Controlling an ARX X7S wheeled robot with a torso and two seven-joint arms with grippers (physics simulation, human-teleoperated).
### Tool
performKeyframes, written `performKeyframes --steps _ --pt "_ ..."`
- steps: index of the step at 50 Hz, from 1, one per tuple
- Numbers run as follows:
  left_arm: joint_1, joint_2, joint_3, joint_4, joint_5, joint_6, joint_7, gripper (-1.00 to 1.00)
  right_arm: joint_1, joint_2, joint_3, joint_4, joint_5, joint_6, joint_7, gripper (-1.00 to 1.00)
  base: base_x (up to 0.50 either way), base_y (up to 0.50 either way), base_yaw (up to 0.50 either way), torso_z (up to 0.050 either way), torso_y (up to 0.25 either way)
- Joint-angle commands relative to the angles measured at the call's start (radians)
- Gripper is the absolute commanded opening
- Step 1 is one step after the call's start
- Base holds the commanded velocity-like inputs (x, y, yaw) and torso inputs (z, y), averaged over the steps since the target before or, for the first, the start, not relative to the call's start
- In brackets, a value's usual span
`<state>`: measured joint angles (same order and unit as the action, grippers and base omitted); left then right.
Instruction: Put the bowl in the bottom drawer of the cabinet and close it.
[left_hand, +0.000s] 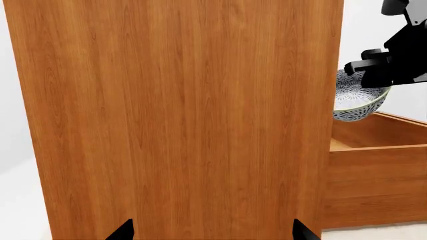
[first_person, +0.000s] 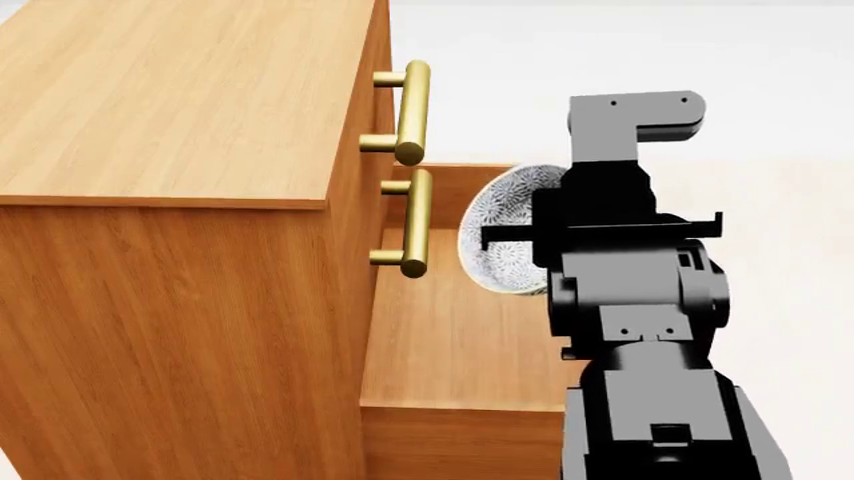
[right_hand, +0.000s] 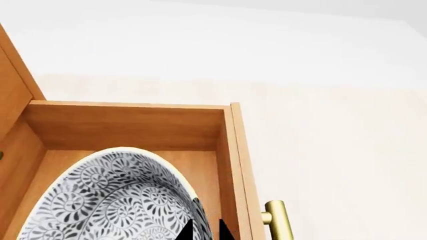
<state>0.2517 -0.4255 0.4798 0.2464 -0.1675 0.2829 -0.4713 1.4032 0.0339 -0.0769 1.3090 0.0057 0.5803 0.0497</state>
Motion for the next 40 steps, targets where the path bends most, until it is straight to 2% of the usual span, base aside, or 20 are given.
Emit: performKeyframes --steps 1,40 --pt "0.001 -0.002 0.002 0.001 -0.001 0.001 -0.002 1.00 -0.004 -0.008 -0.011 0.000 0.000 0.002 -0.021 -1.00 0.00 0.00 0.00 0.000 0.000" --pt "-0.002 -0.008 0.008 0.003 -0.004 0.002 -0.009 1.00 -0.026 -0.020 0.019 0.000 0.018 0.084 -0.117 -1.00 0.00 0.00 0.00 0.000 0.000"
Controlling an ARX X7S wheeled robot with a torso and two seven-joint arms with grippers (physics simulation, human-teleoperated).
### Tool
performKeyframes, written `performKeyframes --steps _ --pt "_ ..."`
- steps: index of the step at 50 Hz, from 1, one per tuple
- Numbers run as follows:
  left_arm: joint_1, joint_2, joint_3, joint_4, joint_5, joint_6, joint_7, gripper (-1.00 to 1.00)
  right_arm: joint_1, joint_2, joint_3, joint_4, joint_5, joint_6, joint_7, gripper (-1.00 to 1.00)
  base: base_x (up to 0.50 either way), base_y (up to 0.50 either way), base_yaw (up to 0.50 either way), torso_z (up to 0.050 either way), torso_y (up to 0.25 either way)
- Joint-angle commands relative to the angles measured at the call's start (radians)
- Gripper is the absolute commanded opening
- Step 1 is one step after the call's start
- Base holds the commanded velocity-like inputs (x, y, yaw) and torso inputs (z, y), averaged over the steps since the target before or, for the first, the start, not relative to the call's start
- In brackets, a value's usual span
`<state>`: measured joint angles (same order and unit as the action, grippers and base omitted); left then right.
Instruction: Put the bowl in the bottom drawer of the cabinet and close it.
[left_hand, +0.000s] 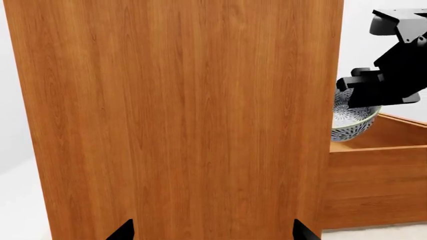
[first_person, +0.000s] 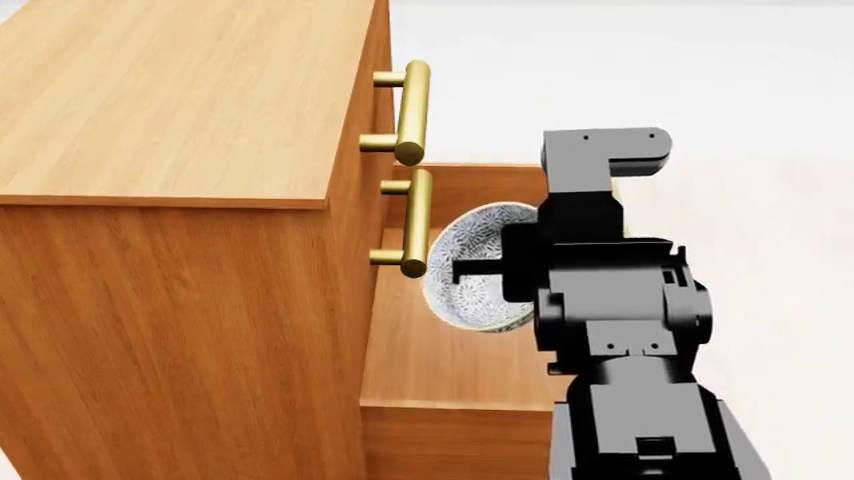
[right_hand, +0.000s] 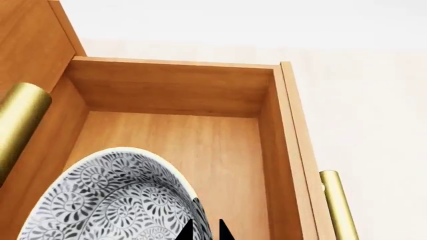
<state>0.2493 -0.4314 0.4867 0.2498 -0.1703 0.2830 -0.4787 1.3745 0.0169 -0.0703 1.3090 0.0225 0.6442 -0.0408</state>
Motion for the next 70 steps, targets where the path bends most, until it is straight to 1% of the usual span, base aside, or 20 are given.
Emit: performKeyframes --steps 1,31,48,70 --pt "0.000 -0.002 0.001 -0.001 -0.002 0.003 -0.002 1.00 0.003 -0.003 0.016 0.000 0.003 0.025 -0.027 -1.00 0.00 0.00 0.00 0.000 0.000" --pt "-0.004 -0.004 0.007 -0.010 0.003 0.009 -0.006 1.00 0.001 0.002 0.112 0.000 0.005 0.137 -0.075 -1.00 0.00 0.00 0.00 0.000 0.000" --pt "-0.004 -0.008 0.010 -0.003 0.002 0.004 -0.010 1.00 -0.009 0.001 0.133 0.000 -0.003 0.153 -0.122 -1.00 0.00 0.00 0.00 0.000 0.001" --pt "-0.003 -0.011 0.013 0.000 -0.002 0.005 -0.014 1.00 -0.054 0.003 0.123 0.000 -0.015 0.126 -0.114 -1.00 0.00 0.00 0.00 0.000 0.000"
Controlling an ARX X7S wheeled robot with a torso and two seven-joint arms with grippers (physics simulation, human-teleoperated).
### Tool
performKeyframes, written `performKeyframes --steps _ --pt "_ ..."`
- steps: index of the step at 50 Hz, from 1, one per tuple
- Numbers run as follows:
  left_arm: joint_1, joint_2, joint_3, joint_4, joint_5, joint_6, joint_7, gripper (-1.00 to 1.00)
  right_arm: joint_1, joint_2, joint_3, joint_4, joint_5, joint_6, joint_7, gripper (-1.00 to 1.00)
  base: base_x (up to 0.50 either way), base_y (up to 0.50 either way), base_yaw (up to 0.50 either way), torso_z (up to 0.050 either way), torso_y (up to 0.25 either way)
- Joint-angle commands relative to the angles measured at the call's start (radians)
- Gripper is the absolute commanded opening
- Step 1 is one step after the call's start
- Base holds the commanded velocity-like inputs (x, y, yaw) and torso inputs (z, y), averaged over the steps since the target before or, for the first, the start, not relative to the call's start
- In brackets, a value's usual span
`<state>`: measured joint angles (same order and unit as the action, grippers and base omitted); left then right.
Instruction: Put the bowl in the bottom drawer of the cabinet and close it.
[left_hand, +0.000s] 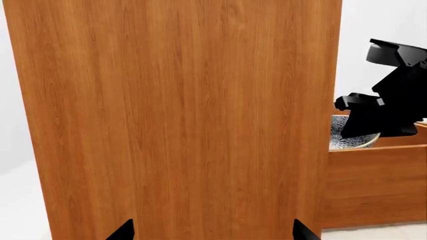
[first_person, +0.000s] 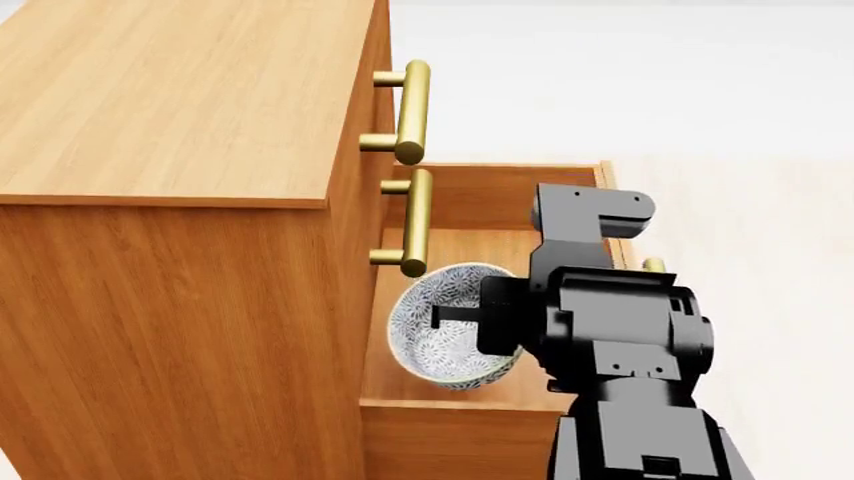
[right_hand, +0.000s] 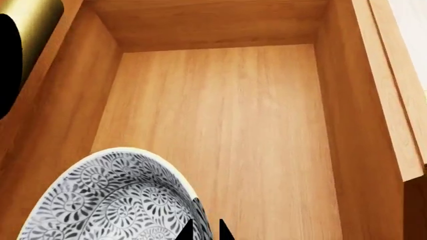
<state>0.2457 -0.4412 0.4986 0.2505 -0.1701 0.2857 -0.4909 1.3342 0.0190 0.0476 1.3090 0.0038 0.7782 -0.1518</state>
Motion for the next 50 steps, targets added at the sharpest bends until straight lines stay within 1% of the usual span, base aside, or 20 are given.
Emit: performKeyframes --steps 1,15,16,33,36,50 --pt "0.000 -0.002 0.002 -0.001 -0.002 0.003 -0.001 1.00 -0.014 0.002 0.006 0.000 0.004 -0.008 -0.001 -1.00 0.00 0.00 0.00 0.000 0.000" --pt "-0.002 -0.003 0.003 -0.008 -0.005 0.009 -0.001 1.00 -0.030 -0.001 -0.006 0.000 0.001 -0.035 -0.022 -1.00 0.00 0.00 0.00 0.000 0.000" --pt "-0.002 -0.003 0.004 -0.007 -0.004 0.009 -0.001 1.00 -0.030 -0.001 -0.005 0.000 0.003 -0.031 -0.024 1.00 0.00 0.00 0.00 0.000 0.000" --pt "-0.009 -0.002 0.006 -0.016 -0.008 0.010 -0.002 1.00 -0.028 0.000 -0.079 0.000 -0.010 -0.114 -0.053 1.00 0.00 0.00 0.00 0.000 0.000" --pt "-0.009 -0.003 0.007 -0.012 -0.010 0.007 -0.003 1.00 -0.017 -0.002 -0.107 -0.001 -0.018 -0.153 -0.070 1.00 0.00 0.00 0.00 0.000 0.000" --pt "-0.007 -0.005 0.010 -0.010 -0.004 0.007 -0.007 1.00 0.071 0.017 -0.121 -0.001 -0.001 -0.160 -0.057 1.00 0.00 0.00 0.00 0.000 0.000"
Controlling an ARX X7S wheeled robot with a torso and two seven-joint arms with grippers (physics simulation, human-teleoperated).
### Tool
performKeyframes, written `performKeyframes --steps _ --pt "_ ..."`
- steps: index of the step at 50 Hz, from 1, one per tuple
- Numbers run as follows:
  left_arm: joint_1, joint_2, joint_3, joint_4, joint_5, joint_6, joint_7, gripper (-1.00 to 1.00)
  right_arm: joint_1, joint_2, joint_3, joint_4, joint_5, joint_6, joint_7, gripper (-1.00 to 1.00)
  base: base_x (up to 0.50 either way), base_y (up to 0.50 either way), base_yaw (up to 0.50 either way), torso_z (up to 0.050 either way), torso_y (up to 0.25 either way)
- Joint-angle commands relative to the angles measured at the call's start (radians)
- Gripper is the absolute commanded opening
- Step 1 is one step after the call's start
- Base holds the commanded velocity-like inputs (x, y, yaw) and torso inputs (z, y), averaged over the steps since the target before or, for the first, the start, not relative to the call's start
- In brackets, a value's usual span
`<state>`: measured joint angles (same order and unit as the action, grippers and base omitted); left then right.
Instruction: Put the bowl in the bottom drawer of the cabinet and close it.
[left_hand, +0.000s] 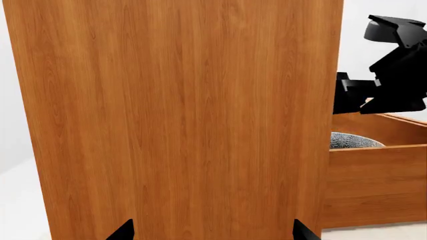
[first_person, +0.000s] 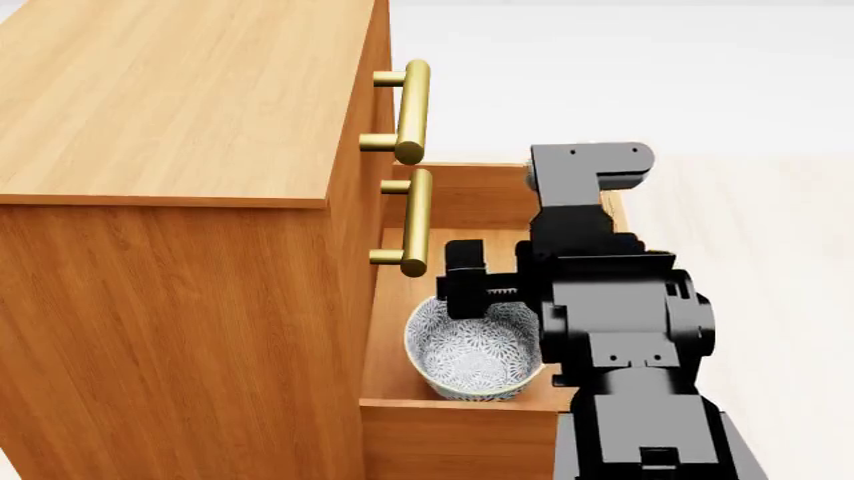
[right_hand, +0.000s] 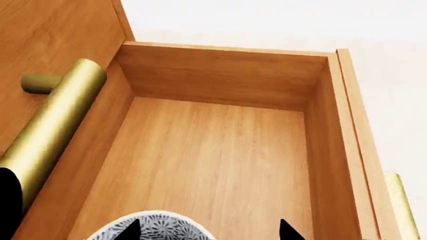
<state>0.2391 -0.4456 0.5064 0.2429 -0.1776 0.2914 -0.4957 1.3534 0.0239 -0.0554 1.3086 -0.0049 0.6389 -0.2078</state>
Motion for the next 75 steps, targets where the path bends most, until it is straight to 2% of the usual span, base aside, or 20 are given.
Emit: performKeyframes --steps 1,13,25,29,33,36,45,60,75 --pt "0.000 -0.001 0.002 -0.001 0.004 0.000 -0.003 1.00 0.059 0.017 -0.015 -0.001 0.010 -0.018 0.000 1.00 0.00 0.00 0.00 0.000 0.000" --pt "0.009 -0.010 0.003 0.020 -0.008 0.005 -0.002 1.00 0.092 0.055 -0.027 -0.003 0.002 -0.089 0.022 1.00 0.00 0.00 0.00 0.000 0.000" --pt "0.005 -0.011 0.004 0.016 -0.008 0.008 -0.002 1.00 0.085 0.122 -0.006 -0.032 0.017 -0.094 0.042 1.00 0.00 0.00 0.00 0.000 0.000" --pt "0.007 -0.012 0.005 0.020 -0.005 0.005 -0.005 1.00 0.052 0.152 0.030 -0.127 0.042 -0.033 0.075 1.00 0.00 0.00 0.00 0.000 0.000" --pt "0.007 -0.011 0.007 0.023 0.000 0.002 -0.008 1.00 -0.050 0.181 0.051 -0.388 0.050 0.081 0.107 1.00 0.00 0.00 0.00 0.000 0.000" --pt "0.006 -0.011 0.006 0.017 -0.005 0.009 -0.006 1.00 -0.091 0.198 0.070 -0.482 0.054 0.106 0.129 1.00 0.00 0.00 0.00 0.000 0.000" --pt "0.005 -0.012 0.007 0.015 -0.005 0.013 -0.007 1.00 -0.151 0.247 0.121 -0.567 0.064 0.136 0.170 1.00 0.00 0.00 0.00 0.000 0.000" --pt "0.003 -0.011 0.009 0.013 -0.006 0.010 -0.012 1.00 -0.292 0.310 0.176 -0.841 0.079 0.241 0.189 1.00 0.00 0.00 0.00 0.000 0.000" --pt "0.001 -0.013 0.010 0.011 -0.005 0.011 -0.014 1.00 -0.446 0.340 0.223 -0.963 0.075 0.215 0.218 1.00 0.00 0.00 0.00 0.000 0.000"
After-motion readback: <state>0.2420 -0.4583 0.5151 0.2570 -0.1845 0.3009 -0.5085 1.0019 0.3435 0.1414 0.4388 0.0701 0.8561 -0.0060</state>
